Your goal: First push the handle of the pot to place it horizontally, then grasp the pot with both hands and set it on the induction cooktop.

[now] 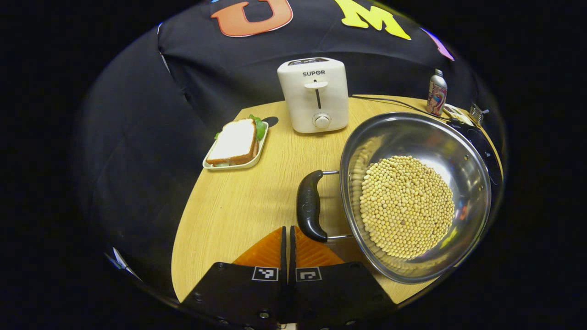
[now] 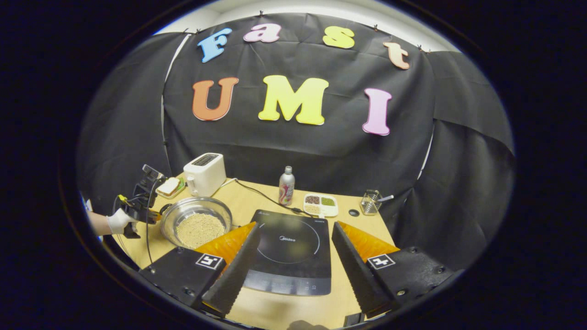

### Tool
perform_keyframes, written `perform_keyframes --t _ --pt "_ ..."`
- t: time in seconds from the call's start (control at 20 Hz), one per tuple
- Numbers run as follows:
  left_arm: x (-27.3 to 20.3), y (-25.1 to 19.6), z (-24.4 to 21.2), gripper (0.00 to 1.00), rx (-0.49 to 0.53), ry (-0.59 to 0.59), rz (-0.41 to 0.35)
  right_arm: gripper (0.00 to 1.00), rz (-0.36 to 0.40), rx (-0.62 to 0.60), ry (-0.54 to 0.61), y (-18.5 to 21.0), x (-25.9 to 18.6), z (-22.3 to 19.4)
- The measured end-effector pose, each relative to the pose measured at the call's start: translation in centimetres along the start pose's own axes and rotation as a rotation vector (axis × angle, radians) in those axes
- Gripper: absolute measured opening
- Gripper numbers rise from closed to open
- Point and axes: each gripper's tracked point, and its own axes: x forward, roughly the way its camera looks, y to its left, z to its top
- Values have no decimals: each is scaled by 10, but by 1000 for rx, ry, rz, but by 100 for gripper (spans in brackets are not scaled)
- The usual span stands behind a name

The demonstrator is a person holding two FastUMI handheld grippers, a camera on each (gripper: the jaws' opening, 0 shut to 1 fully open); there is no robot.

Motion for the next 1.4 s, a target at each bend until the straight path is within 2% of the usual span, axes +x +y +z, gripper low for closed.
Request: perform_keyframes --t 0.05,0.1,0.2,0.35,0.45,0.5,0.6,0.9,1.1,1.15,1.25,1.35,1.4 --pt "-9 3 4 0 5 -27 1 98 11 -1 0 4 2 0" --pt "-20 5 10 0 6 -57 -5 97 25 -3 -1 9 5 -1" --pt "-41 -4 23 0 8 -124 -81 97 48 -6 8 18 14 -5" --pt "-64 -5 37 98 41 -176 -94 99 86 -10 31 37 35 -14" --pt "-65 -14 50 97 42 -193 -114 97 116 -6 66 54 55 -26" --pt "-64 -19 52 96 26 -185 -133 99 140 1 87 64 68 -31" --pt "-56 -27 56 97 -17 -160 -160 97 182 15 135 85 94 -40" --pt "-20 -37 58 97 -5 -116 -159 99 255 25 272 142 158 -77" --pt "8 -41 51 97 -17 -61 -160 97 249 38 361 158 205 -103" --pt "15 -42 46 100 -24 -41 -162 97 246 42 390 160 210 -112" --pt "26 -42 44 97 -39 -12 -163 99 238 50 433 161 223 -123" --pt "32 -47 43 97 -46 7 -177 96 234 52 470 164 231 -132" --pt "35 -47 41 97 -38 18 -174 91 226 54 490 163 232 -136"
